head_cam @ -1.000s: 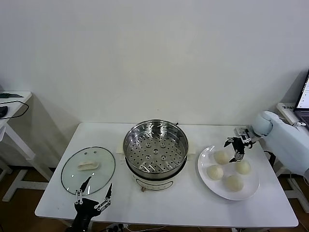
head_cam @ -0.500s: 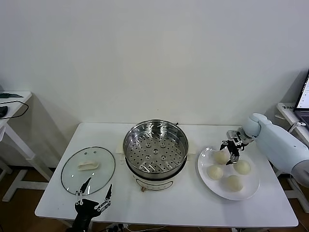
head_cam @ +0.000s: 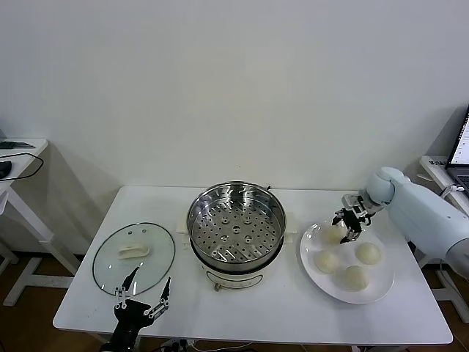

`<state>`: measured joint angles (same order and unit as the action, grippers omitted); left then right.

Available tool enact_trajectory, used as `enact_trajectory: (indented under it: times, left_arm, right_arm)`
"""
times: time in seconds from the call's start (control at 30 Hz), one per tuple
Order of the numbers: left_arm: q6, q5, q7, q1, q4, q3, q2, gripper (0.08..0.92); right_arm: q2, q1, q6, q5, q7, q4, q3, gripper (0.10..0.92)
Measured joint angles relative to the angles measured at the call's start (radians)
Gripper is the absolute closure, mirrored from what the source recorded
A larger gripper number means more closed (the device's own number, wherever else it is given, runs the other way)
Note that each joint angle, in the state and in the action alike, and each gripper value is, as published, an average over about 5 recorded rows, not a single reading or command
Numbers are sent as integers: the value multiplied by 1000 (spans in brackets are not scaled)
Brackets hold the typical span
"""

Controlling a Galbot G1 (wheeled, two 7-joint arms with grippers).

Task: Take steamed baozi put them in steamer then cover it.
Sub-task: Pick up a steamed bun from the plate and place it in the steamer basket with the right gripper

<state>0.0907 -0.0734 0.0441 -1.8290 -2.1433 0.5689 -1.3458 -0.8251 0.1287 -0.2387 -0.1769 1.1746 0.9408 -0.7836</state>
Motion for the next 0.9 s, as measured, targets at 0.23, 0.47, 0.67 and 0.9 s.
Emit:
enact_trajectory:
  times: [0.23, 0.47, 0.67, 0.9]
  left_arm:
    - [3, 1, -3, -3, -11, -4, 6, 177]
    - [9, 1, -11, -7, -19, -3, 5, 177]
    - [12, 2, -15, -6, -19, 3, 5, 177]
    - [17, 3, -16, -5, -19, 4, 3, 177]
  right_arm:
    - [-46, 178, -171, 0, 14, 97, -87, 335]
    - [-160, 321, -327, -12, 23, 154, -151, 338]
    - [-267, 367, -420, -47, 27, 172, -183, 338]
    - [-371, 354, -477, -120, 26, 169, -216, 338]
